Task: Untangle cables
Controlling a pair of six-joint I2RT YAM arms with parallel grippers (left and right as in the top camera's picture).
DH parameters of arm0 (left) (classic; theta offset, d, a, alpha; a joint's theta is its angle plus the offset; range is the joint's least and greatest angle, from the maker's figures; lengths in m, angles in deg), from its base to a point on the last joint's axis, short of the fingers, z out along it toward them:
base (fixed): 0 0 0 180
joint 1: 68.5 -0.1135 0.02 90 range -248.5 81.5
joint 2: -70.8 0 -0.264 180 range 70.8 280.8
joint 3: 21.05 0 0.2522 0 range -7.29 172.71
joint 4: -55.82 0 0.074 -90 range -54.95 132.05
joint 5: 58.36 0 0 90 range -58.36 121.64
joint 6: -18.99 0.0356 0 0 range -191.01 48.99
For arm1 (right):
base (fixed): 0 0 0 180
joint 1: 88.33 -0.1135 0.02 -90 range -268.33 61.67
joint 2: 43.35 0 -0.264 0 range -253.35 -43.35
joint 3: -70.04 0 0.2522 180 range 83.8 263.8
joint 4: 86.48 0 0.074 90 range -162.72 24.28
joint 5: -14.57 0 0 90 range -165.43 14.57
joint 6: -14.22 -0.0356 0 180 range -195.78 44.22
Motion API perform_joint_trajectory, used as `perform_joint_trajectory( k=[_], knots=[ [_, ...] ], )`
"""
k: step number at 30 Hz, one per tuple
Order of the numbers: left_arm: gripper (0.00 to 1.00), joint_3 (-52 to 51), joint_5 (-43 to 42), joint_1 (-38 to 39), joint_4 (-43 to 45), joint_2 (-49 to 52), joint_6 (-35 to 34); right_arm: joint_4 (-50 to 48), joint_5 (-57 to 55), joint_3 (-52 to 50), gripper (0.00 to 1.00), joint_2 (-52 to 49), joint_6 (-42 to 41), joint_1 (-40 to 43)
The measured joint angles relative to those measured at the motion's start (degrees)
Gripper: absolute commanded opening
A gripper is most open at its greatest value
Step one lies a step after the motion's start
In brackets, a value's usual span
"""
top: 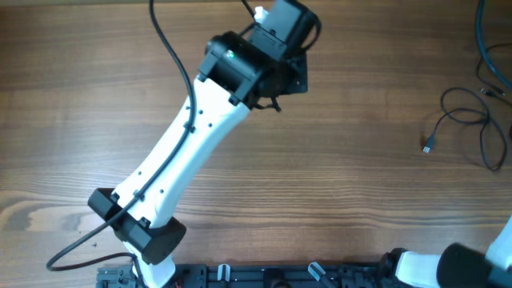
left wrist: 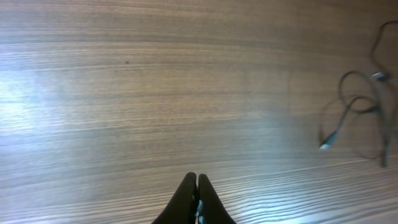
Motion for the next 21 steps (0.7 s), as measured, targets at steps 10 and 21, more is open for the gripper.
perform_joint_trajectory(
  k=[10, 21],
  knots=[
    [0.04, 0.00, 4.63, 1.92, -2.27, 0.00, 0.35, 39.80, 9.99, -1.16, 1.00, -16.26, -23.91, 3.19],
    [0.04, 0.00, 4.70, 1.92, -3.54, 0.00, 0.35, 21.55, 42.69, -1.05, 1.00, -16.02, -71.91, 6.73]
  ],
)
